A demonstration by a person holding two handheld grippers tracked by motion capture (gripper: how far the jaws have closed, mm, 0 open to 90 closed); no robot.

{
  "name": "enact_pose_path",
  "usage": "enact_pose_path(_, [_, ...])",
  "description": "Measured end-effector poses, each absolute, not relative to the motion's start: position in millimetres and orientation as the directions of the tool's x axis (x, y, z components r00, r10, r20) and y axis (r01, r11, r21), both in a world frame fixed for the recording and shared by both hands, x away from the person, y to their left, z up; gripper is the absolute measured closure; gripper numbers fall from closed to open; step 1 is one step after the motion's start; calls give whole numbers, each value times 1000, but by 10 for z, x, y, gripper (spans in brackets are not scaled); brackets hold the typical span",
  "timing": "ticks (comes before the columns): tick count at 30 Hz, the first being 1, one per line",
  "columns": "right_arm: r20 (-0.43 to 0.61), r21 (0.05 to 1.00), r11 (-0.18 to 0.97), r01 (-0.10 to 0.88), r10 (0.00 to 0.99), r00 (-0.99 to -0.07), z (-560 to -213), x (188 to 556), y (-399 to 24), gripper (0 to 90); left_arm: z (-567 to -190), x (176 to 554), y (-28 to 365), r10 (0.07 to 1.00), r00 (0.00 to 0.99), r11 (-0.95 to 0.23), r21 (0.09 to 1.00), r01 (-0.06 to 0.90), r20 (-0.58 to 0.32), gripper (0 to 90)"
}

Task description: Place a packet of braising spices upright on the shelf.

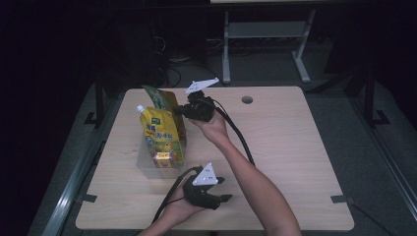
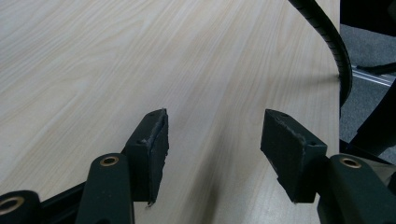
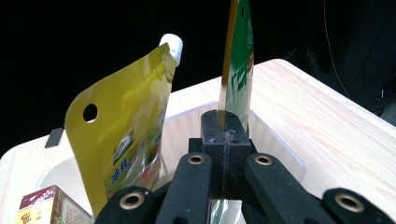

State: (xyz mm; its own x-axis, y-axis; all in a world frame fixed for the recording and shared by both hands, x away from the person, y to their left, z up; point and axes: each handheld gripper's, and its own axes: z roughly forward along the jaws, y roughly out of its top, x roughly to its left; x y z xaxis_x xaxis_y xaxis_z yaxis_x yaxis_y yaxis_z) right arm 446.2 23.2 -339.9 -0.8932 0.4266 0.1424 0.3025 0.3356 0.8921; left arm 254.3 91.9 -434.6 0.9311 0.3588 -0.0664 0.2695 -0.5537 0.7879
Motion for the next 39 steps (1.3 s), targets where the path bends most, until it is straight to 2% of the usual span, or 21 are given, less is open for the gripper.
enact_pose_path(17, [143,890,331,314,450,-881,-3415,4459,160,889,-4345,2543,933,363,930,-556,786,271,-64,404])
enact_pose_path(21, [147,890,324,321,462,-875,-3383,4455,78,758,-4350,2547,936,367,928,-554,786,276,-67,399])
enact_pose_path(23, [161,889,317,332,462,-872,-3353,4450,17,754,-4349,2554,938,367,928,-554,786,273,-64,398])
enact_pose_path(30, [160,883,324,340,473,-866,-3308,4411,-149,644,-4354,2550,924,364,929,-561,782,270,-59,396])
enact_pose_path(39, [182,867,333,370,480,-858,-3324,4367,-296,575,-4355,2551,929,374,925,-552,786,279,-66,376])
